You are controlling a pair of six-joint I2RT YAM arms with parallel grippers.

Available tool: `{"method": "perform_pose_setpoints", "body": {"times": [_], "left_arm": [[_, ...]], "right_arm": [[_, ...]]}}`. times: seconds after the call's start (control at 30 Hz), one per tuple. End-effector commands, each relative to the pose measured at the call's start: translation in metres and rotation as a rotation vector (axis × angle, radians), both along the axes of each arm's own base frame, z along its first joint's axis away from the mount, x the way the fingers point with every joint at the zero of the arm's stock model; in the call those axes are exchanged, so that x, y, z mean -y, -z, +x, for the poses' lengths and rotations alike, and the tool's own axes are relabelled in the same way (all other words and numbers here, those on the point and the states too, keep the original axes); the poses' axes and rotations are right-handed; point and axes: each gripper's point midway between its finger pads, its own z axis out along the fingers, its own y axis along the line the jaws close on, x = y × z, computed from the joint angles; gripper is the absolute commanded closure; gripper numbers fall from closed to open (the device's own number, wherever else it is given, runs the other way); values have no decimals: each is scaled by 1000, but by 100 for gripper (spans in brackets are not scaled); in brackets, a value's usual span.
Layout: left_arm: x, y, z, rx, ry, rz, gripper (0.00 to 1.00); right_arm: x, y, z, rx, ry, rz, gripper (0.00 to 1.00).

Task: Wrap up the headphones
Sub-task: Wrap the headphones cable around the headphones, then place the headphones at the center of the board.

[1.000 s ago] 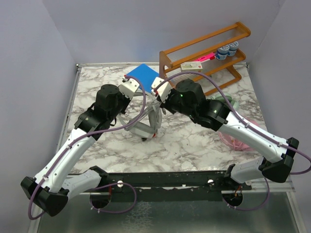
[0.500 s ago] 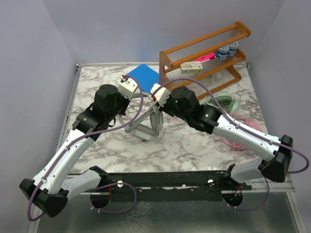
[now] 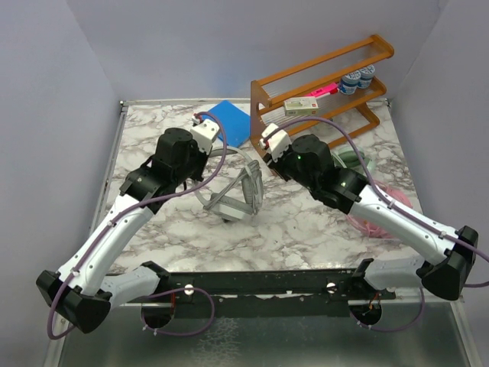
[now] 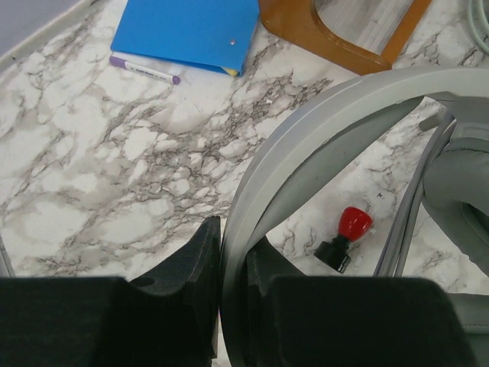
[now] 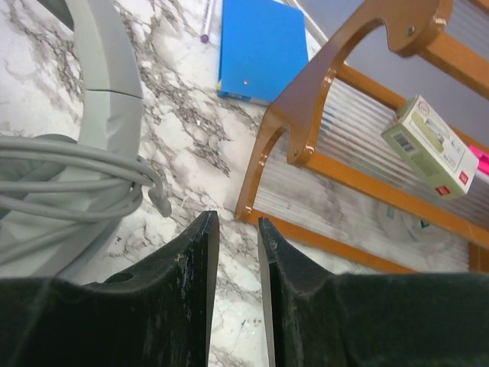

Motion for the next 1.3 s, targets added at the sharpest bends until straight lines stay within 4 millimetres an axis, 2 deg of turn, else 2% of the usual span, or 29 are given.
{"method": "perform_pose_setpoints", "body": {"times": [0.0, 0.13, 0.23, 0.47, 0.63, 0.8, 0.87, 0.97, 1.03, 1.27], "left_arm": [[17, -24, 3, 4, 5, -137, 100], [25, -20, 4, -23, 22, -157, 100], [34, -15, 0, -57, 53, -194, 100], [44, 6, -4, -124, 80, -210, 100], [55, 31, -4, -186, 66, -232, 100], [70, 56, -4, -199, 39, -220, 100], [75, 64, -2, -188, 1, -215, 100], [87, 80, 0, -200, -41, -228, 100], [96, 92, 2, -212, -64, -236, 100], [130, 124, 16, -191, -96, -243, 100]], "right_arm": [[15, 10, -6, -61, 51, 44, 65], [34, 12, -3, -73, 144, 83, 64], [50, 5, -1, -64, 207, 138, 60], [67, 7, -6, -80, 284, 206, 51], [96, 2, -4, -36, 447, 270, 43], [111, -7, -9, -8, 501, 323, 40], [118, -14, -11, 16, 522, 348, 34], [126, -24, -14, 47, 540, 383, 12], [129, -27, -15, 57, 546, 392, 2], [139, -25, -17, 71, 586, 383, 0]]}}
